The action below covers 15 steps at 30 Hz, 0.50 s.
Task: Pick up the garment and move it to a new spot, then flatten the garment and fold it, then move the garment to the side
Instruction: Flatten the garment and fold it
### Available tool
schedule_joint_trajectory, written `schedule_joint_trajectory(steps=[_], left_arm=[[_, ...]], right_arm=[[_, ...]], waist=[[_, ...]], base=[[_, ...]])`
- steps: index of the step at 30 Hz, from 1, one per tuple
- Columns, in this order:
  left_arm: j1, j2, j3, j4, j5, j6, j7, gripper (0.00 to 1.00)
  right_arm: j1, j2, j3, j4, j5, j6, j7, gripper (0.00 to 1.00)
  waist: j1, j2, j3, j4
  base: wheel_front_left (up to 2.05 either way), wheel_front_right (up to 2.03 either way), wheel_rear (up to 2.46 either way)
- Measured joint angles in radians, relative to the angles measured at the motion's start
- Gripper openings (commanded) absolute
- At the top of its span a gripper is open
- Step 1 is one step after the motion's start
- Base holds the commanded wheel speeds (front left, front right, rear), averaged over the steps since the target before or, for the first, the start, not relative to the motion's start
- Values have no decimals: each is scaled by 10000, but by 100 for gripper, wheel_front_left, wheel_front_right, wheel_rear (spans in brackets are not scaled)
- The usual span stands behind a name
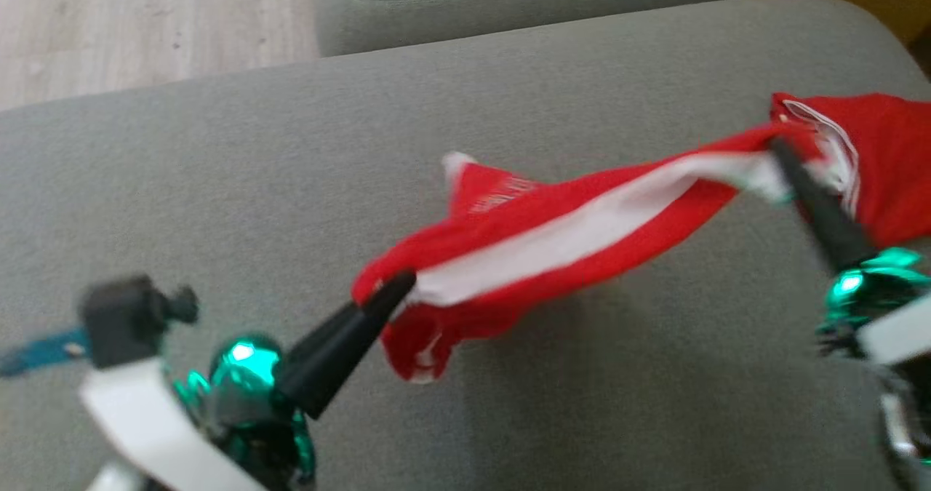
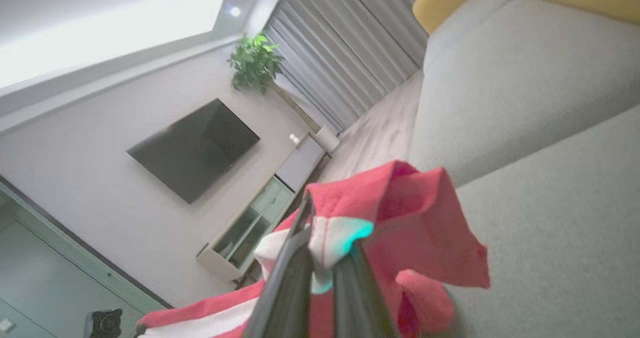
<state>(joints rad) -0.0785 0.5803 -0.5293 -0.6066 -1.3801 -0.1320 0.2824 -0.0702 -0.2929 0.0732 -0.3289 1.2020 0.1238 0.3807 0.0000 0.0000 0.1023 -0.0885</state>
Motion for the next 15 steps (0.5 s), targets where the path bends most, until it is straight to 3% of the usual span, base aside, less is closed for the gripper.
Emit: schedule_joint_trajectory(steps=[4, 8, 12, 15], left_arm=[[-784, 368, 545, -1313, -1032, 151, 606, 0], [-2112, 671, 1051, -1639, -1973, 663, 1333, 0], [-4193, 851, 1313, -86, -1392, 1216, 1829, 0], [-6053, 560, 1122, 1883, -132, 1453, 1864, 0]], right_arm=[[-15, -201, -849, -1534, 853, 2, 560, 0], [-324, -593, -1436, -2167, 1544, 0, 1511, 0], [-1630, -677, -1534, -1252, 1181, 0, 2422, 0], [-3458, 69, -1425, 249, 102, 2, 2901, 0]], waist=[[-1, 0, 81, -225], [-1, 0, 386, -369], [0, 0, 990, -469], [1, 0, 1633, -520]], base=[[0, 0, 0], [0, 0, 0], [0, 0, 0], [0, 0, 0]])
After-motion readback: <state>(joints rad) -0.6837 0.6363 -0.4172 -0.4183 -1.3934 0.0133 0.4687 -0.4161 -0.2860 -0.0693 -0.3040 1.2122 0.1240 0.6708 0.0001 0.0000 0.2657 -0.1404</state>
